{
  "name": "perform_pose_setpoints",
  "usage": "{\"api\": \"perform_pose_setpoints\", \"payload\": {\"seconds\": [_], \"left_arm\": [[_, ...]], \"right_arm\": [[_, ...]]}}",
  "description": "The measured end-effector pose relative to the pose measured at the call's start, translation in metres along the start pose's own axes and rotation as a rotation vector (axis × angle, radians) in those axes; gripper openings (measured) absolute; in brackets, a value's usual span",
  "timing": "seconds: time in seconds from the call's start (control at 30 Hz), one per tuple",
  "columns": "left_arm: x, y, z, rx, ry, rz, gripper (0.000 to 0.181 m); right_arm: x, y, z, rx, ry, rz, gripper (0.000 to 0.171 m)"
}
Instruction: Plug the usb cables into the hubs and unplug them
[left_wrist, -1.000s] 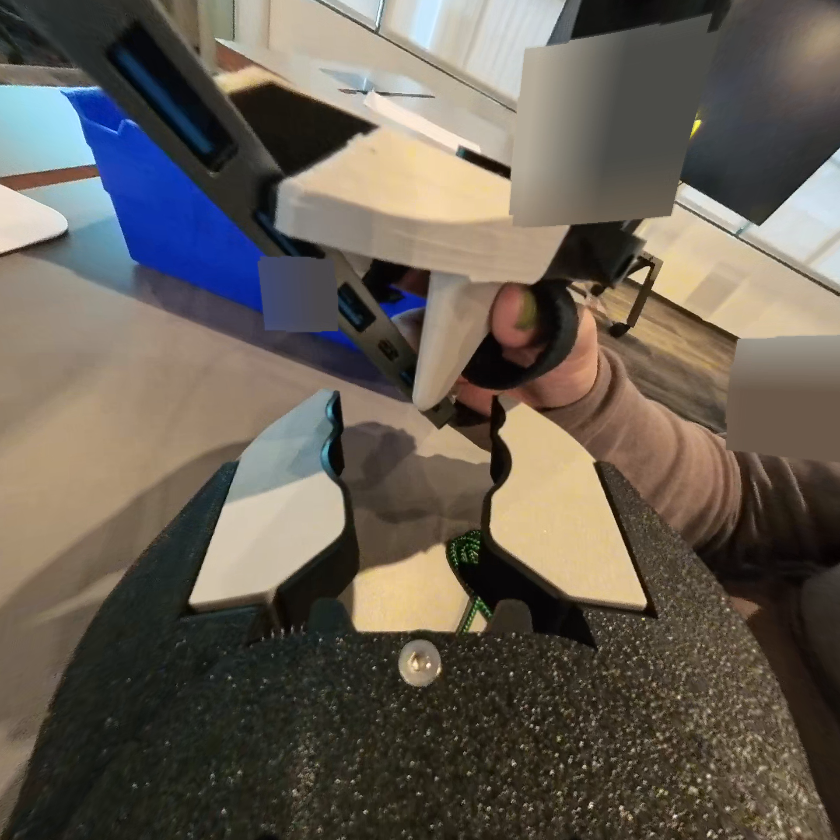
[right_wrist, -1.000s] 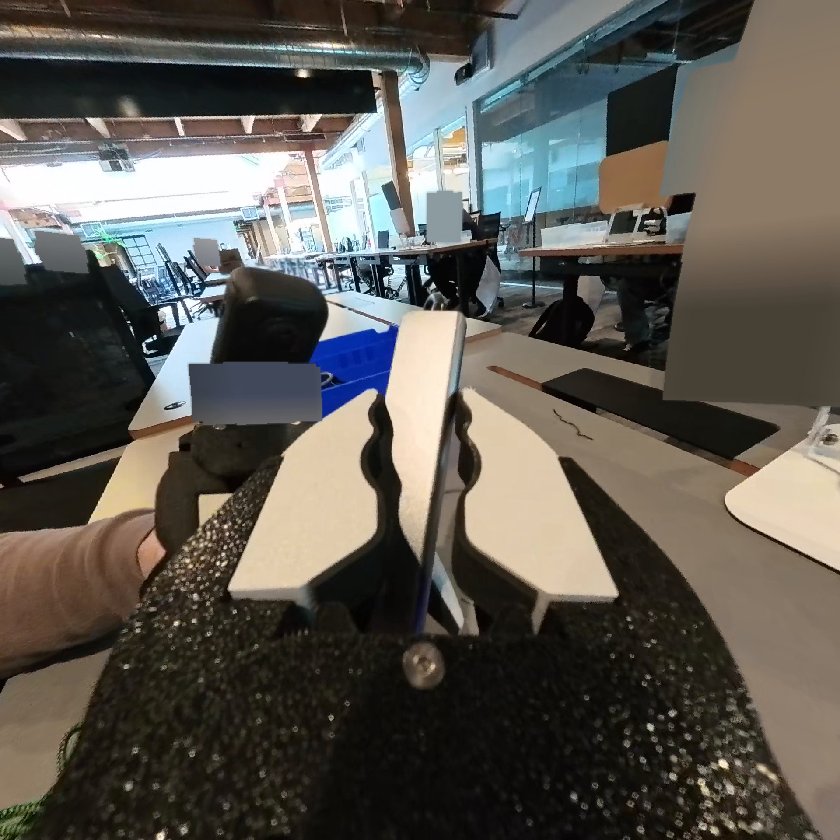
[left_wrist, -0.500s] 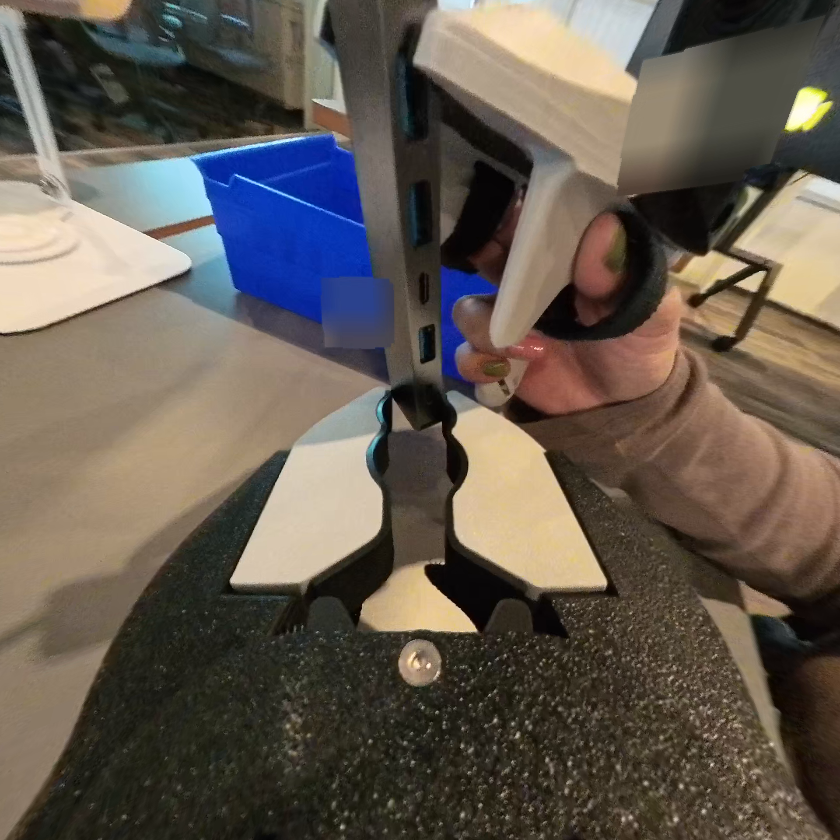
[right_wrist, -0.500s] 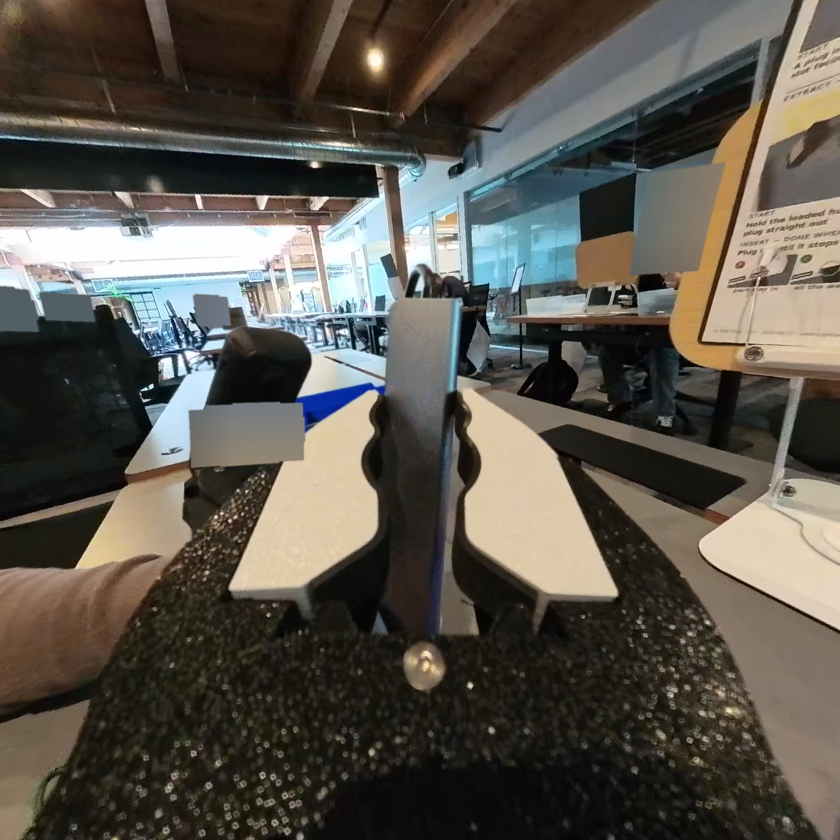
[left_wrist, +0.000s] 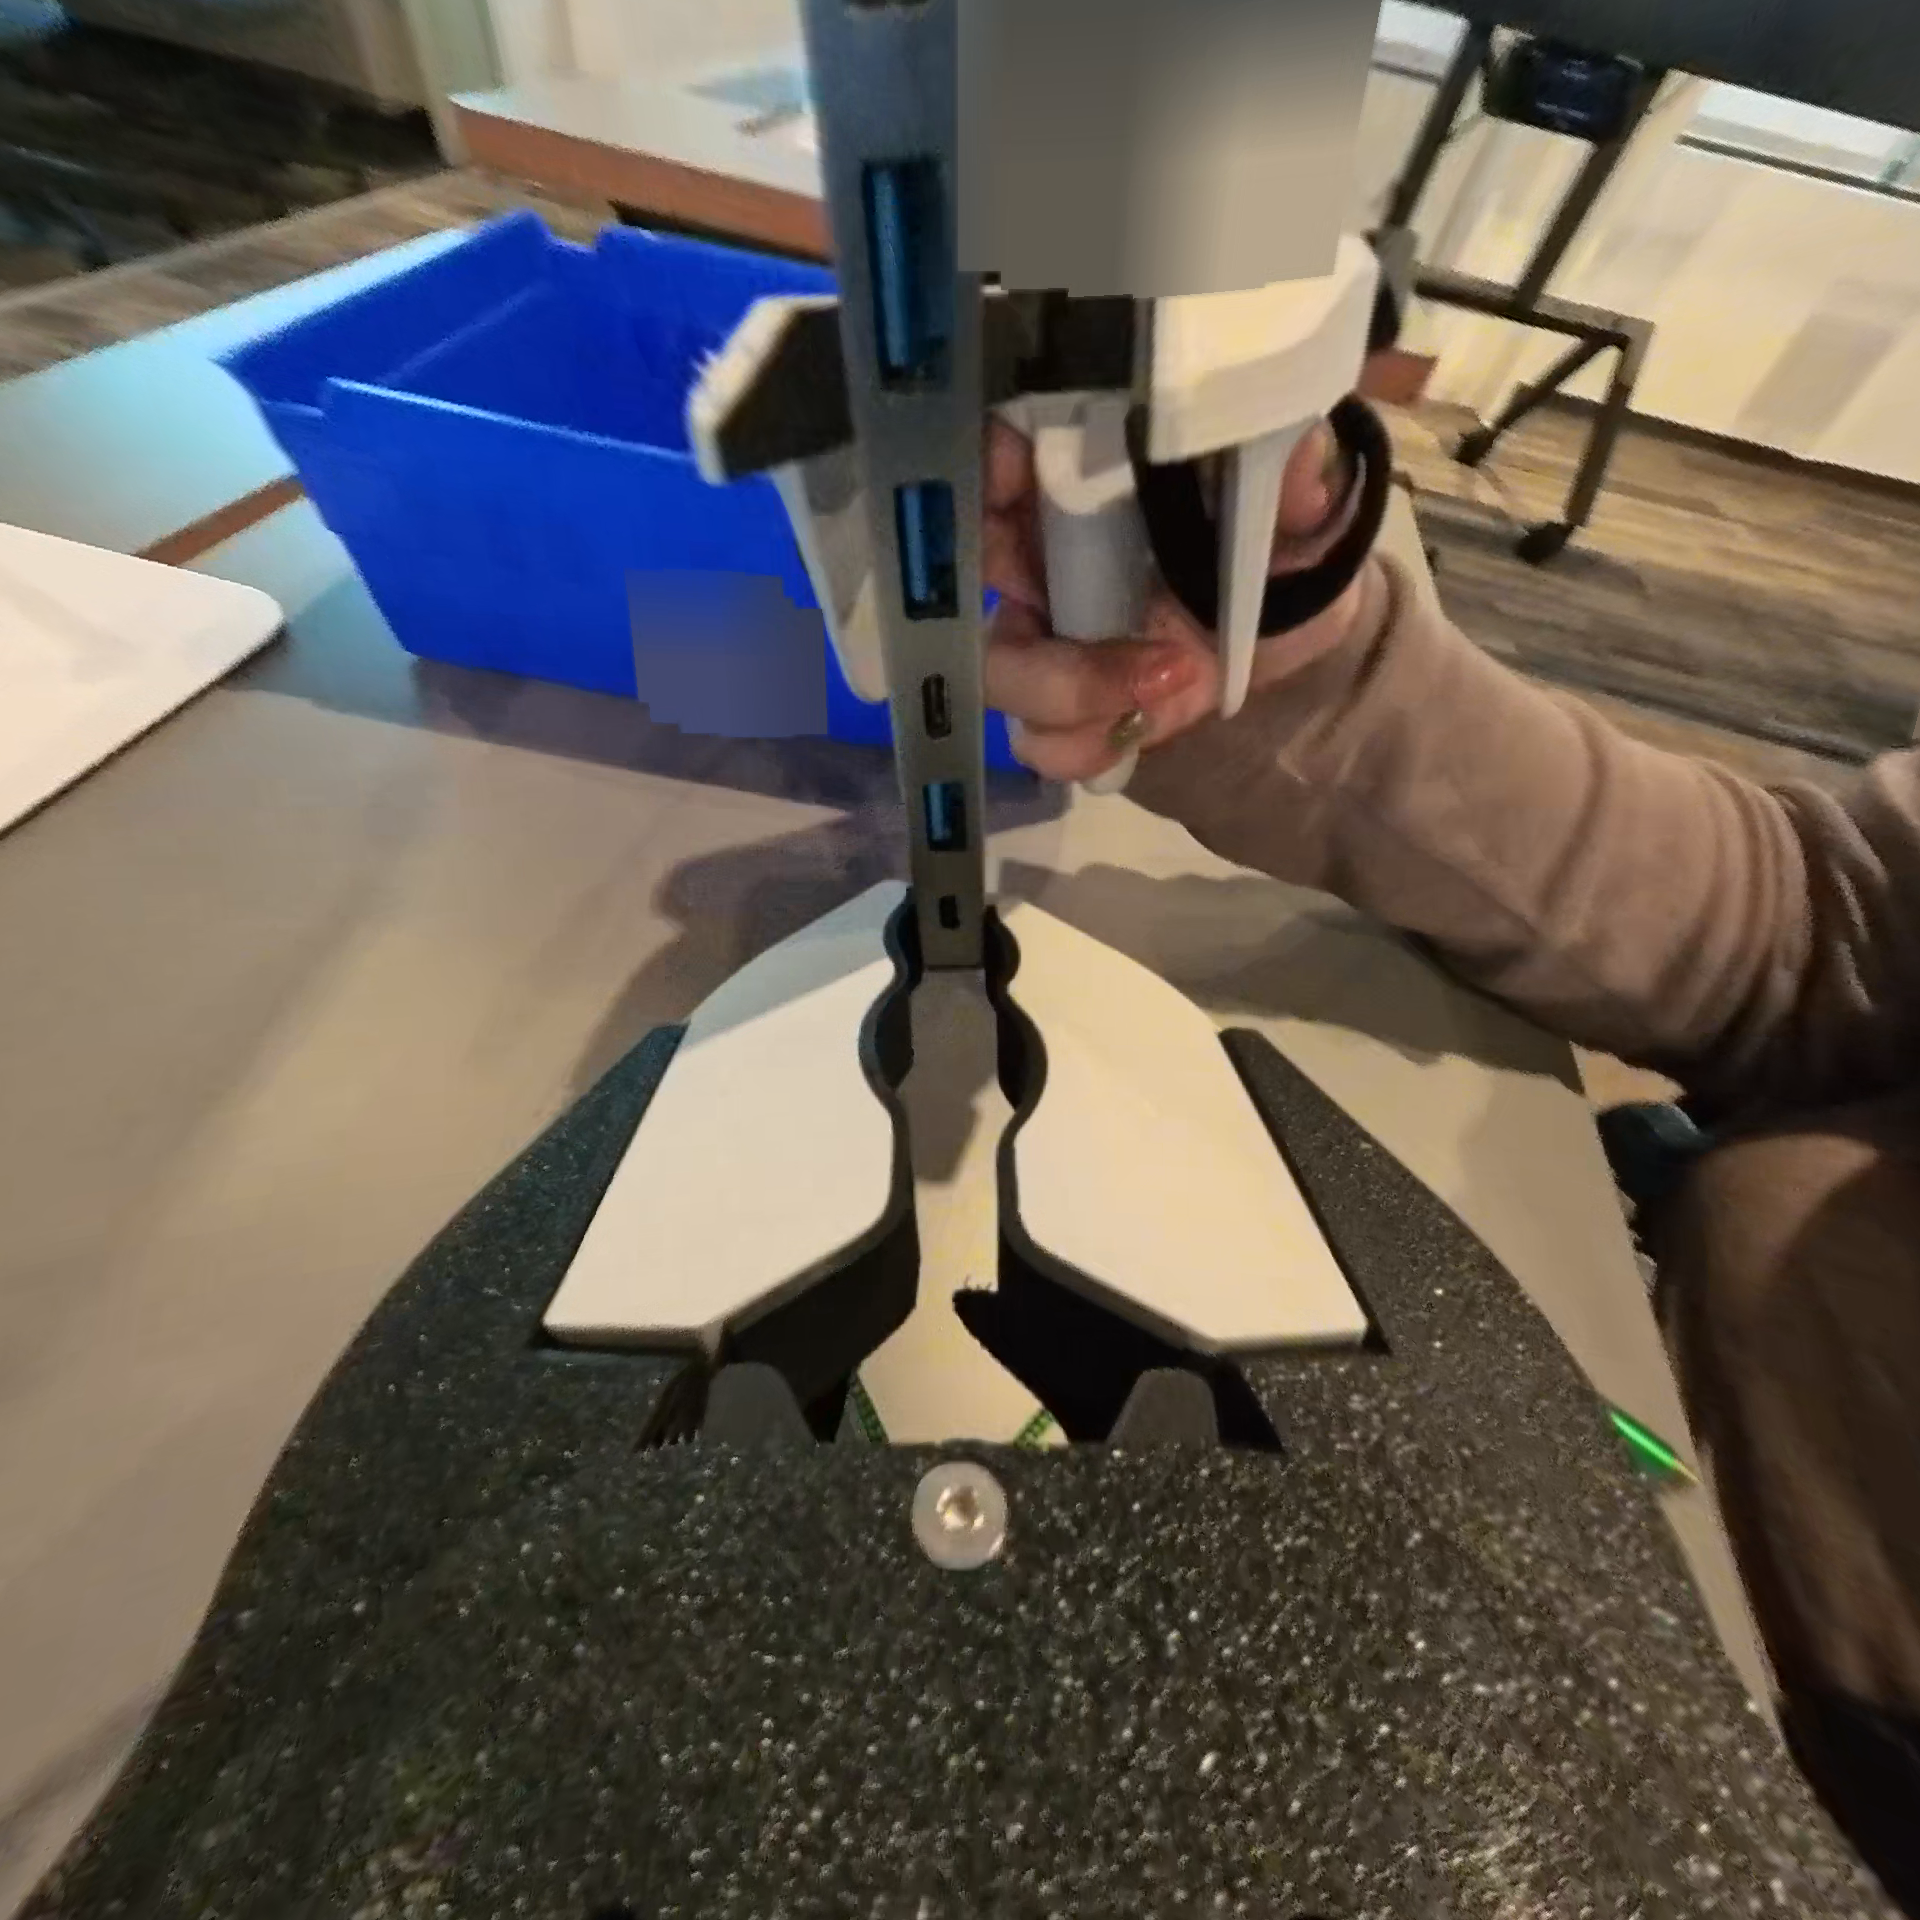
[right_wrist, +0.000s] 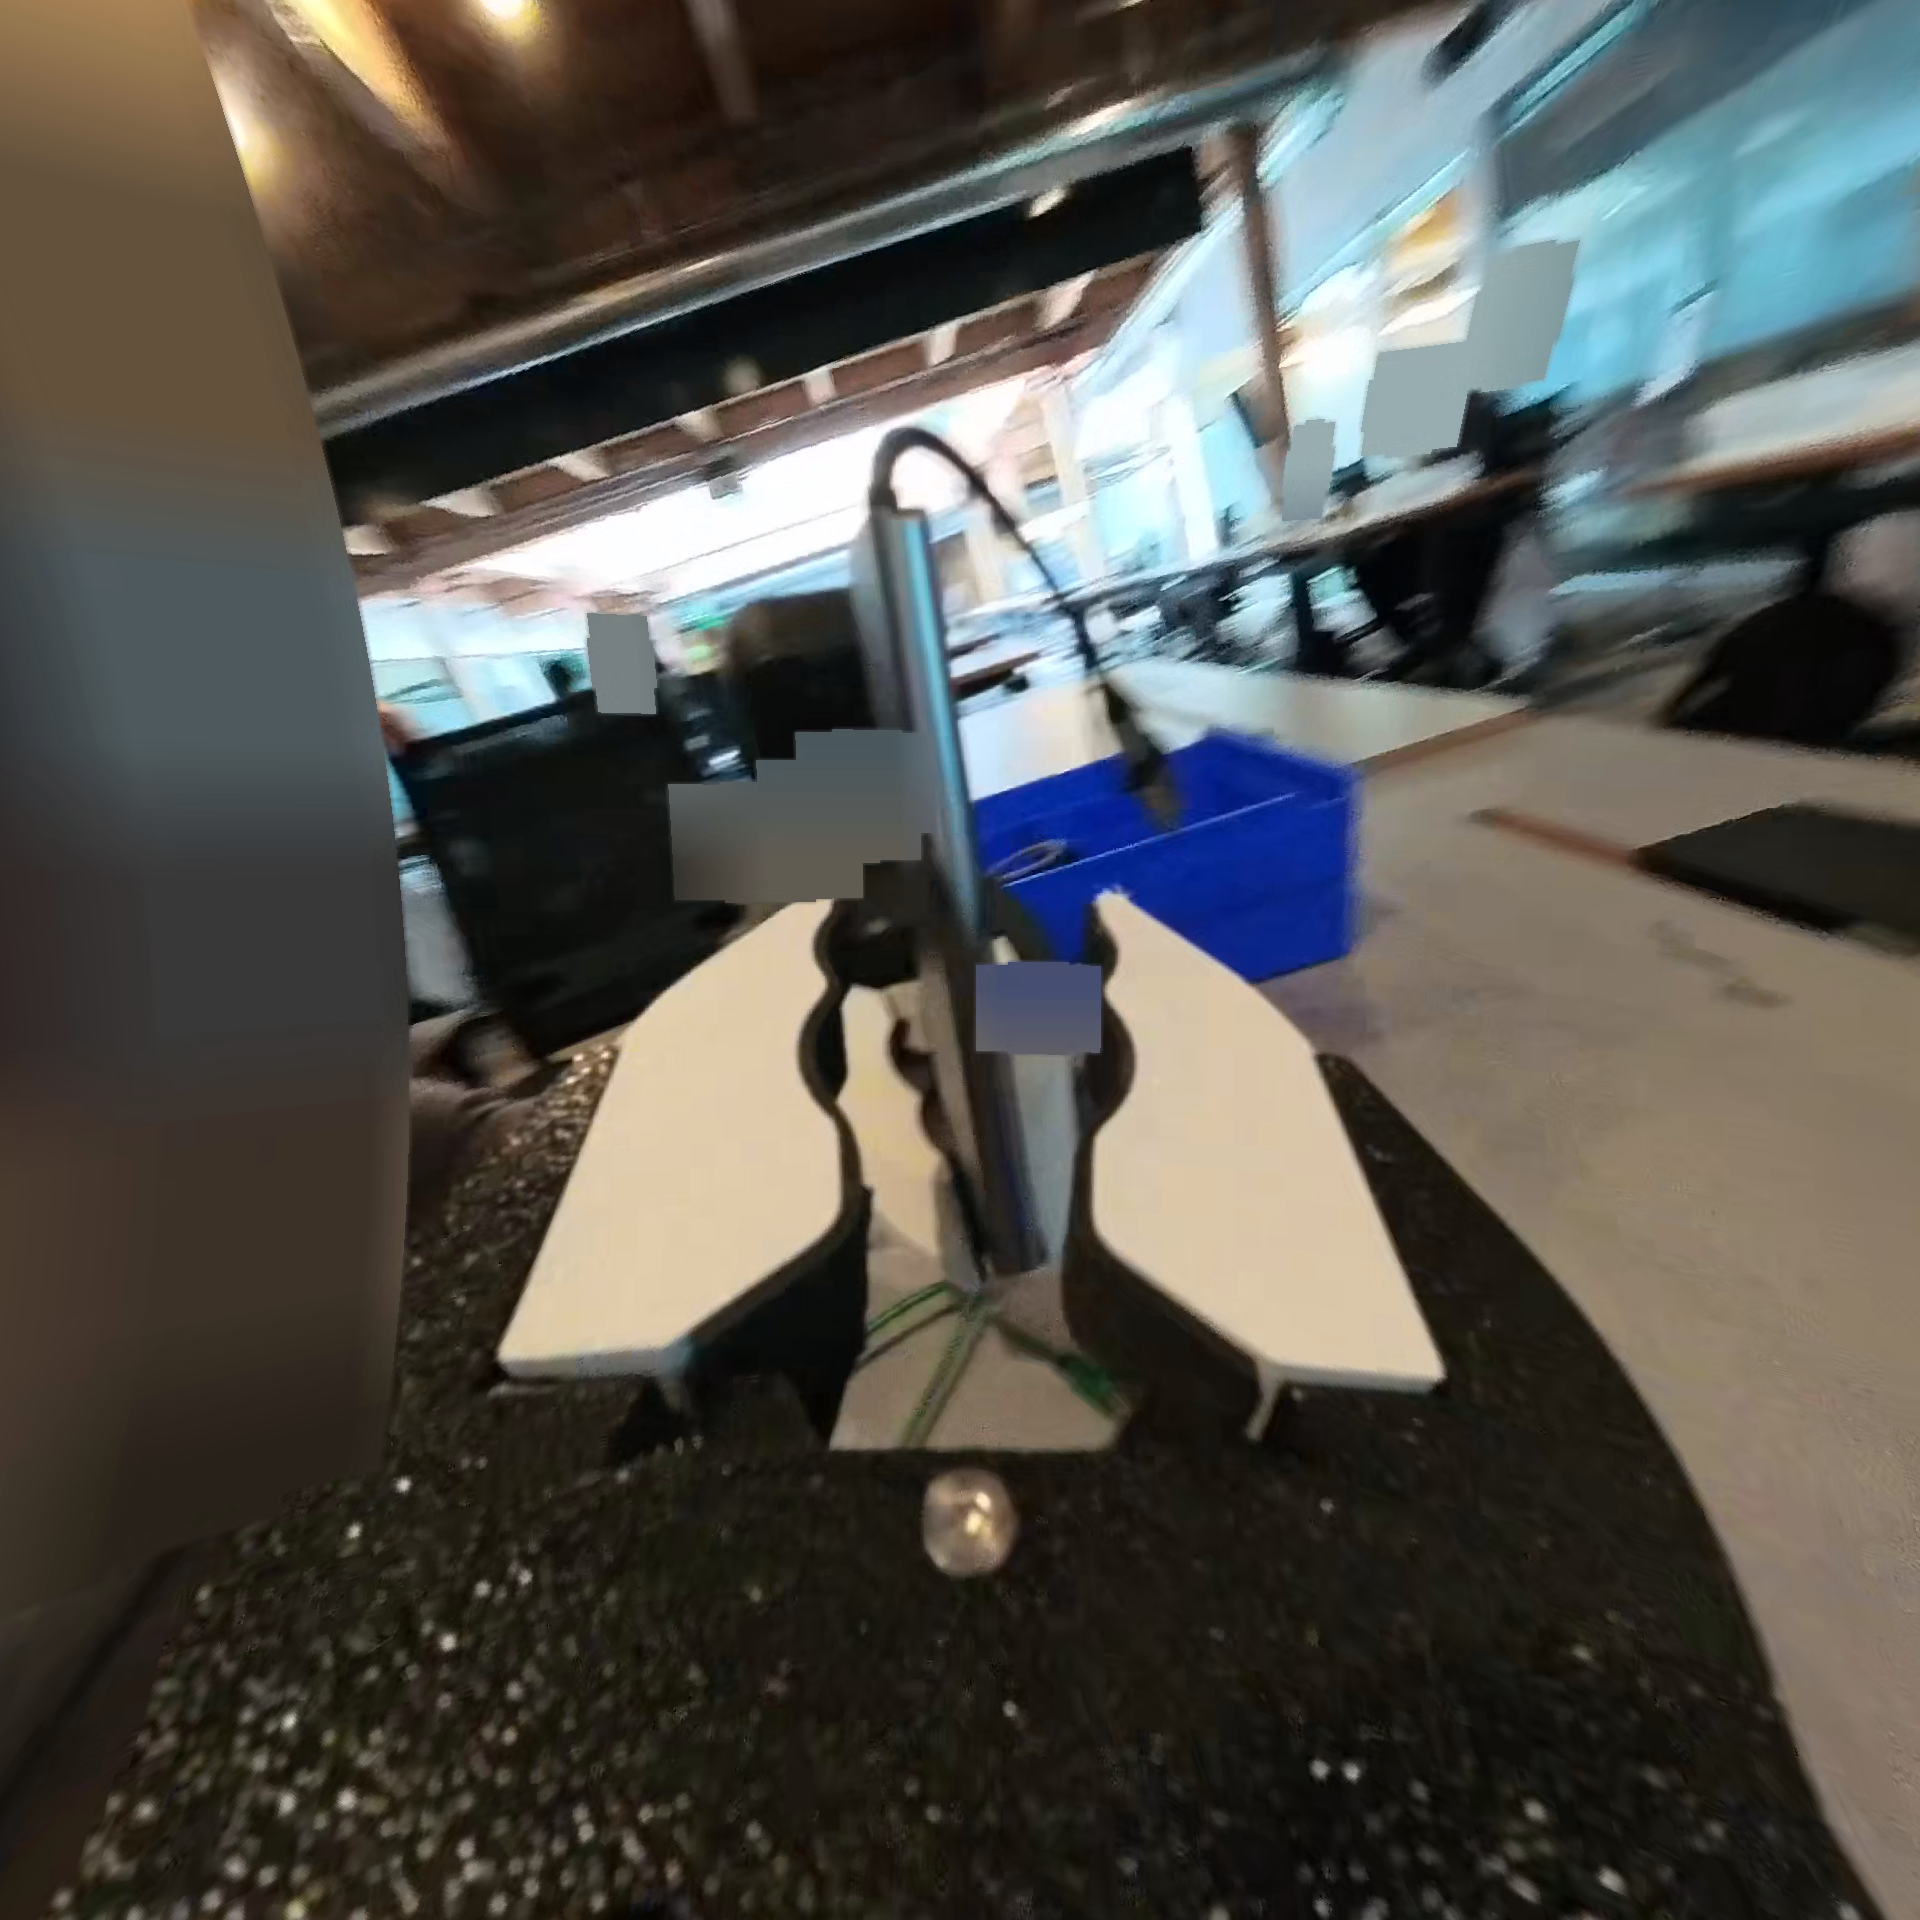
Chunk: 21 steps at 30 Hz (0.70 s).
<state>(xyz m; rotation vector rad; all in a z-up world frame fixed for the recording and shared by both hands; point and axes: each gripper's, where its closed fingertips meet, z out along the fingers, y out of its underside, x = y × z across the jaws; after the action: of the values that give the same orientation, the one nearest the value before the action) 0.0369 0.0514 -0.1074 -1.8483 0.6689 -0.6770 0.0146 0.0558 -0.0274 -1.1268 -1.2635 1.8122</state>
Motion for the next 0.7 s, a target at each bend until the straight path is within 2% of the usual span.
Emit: {"api": "perform_pose_setpoints", "payload": {"seconds": [0.07,0.17,0.3,0.4,0.47,0.57,0.7], "left_arm": [[0.004,0.006,0.0,-0.041,0.038,0.004,0.011],[0.014,0.014,0.003,-0.096,0.092,0.018,0.011],[0.02,0.006,0.001,-0.049,0.139,-0.026,0.012],[0.004,0.01,-0.016,-0.099,0.05,-0.091,0.043],[-0.012,0.017,-0.032,-0.151,-0.053,-0.127,0.045],[-0.021,0.043,-0.046,-0.322,-0.118,-0.151,0.042],[-0.028,0.089,-0.044,-0.61,-0.183,-0.125,0.046]], "right_arm": [[-0.009,0.009,0.001,-0.056,-0.091,0.062,0.036],[-0.012,0.02,0.004,-0.124,-0.094,0.012,0.012],[-0.017,0.015,0.005,-0.12,-0.081,-0.057,0.009],[-0.007,0.006,-0.004,-0.075,-0.007,-0.095,0.009],[-0.003,-0.005,-0.013,-0.012,0.018,-0.099,0.009],[-0.001,-0.018,-0.024,0.058,0.033,-0.086,0.009],[0.003,-0.02,-0.029,0.084,0.036,-0.051,0.009]]}}
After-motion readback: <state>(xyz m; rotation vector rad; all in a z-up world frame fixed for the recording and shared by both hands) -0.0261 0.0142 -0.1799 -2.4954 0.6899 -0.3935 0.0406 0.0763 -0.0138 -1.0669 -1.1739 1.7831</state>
